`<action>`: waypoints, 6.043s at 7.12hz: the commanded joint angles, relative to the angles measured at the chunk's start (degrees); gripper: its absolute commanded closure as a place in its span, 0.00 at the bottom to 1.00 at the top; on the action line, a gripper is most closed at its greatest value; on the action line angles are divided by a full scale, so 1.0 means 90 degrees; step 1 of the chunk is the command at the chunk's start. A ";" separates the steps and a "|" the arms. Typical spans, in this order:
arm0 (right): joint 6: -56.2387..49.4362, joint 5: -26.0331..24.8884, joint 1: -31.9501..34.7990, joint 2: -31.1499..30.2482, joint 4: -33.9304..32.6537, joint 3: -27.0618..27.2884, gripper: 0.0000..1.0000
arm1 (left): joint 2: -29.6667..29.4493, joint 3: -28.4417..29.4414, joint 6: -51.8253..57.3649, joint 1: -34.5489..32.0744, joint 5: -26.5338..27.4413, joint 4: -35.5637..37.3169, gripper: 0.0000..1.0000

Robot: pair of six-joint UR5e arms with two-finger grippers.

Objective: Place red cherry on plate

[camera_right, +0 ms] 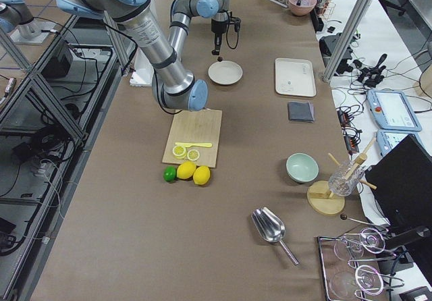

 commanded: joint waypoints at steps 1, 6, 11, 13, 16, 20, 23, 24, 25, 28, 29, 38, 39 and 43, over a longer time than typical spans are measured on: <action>0.0342 -0.0118 -0.0154 0.0005 0.0614 -0.0632 1.00 | 0.0004 -0.0005 0.0000 0.0013 0.0001 0.0001 0.03; 0.1240 -0.0411 -0.0467 -0.0024 0.1470 -0.1256 1.00 | 0.0052 -0.0035 0.0000 -0.0006 0.0001 -0.0019 0.03; 0.1467 -0.0528 -0.0438 -0.0005 0.2375 -0.2060 0.02 | 0.0121 -0.0025 0.0000 -0.0006 0.0001 -0.0019 0.03; 0.1458 -0.0538 -0.0418 0.0005 0.2375 -0.2061 0.00 | 0.0121 -0.0015 0.0000 -0.0006 0.0001 -0.0019 0.03; 0.1380 -0.0383 -0.0234 0.0015 0.2317 -0.1915 0.00 | 0.0111 -0.0005 0.0000 -0.0006 0.0001 -0.0009 0.03; -0.0440 0.0641 0.1110 -0.1484 0.0641 0.0677 0.00 | 0.0111 0.0024 0.0010 0.0023 -0.0028 -0.0009 0.03; -0.2540 0.1372 0.2770 -0.3195 0.0588 0.1669 0.00 | 0.0160 0.0209 0.0419 0.0004 -0.0077 -0.0009 0.03; -0.3310 0.1724 0.3307 -0.3488 0.0588 0.1670 0.00 | 0.0199 0.0210 0.0439 -0.0006 -0.0106 -0.0009 0.03; -0.4178 0.1795 0.3689 -0.3907 0.0597 0.1650 0.00 | 0.0218 0.0200 0.0449 -0.0006 -0.0223 -0.0009 0.03; -0.6232 0.2282 0.5134 -0.5088 0.0665 0.1737 0.00 | -0.0083 -0.0683 0.0439 0.0081 -0.0595 0.1369 0.03; -0.6363 0.2477 0.5516 -0.5373 0.0608 0.2038 0.00 | -0.0210 -0.1472 0.0430 0.0294 -0.0595 0.2190 0.03; -0.8293 0.2625 0.6463 -0.6361 0.0317 0.1661 0.00 | 0.0179 -0.2172 0.0411 0.0834 -0.0048 0.3321 0.03; -0.8714 0.2626 0.6757 -0.6411 0.0044 0.1660 0.00 | 0.0537 -0.2135 0.0459 0.0582 -0.0038 0.3273 0.03; -0.8690 0.2519 0.6779 -0.6110 -0.0008 0.1495 0.00 | -0.1167 0.0452 0.1113 0.0385 -0.0009 0.3312 0.03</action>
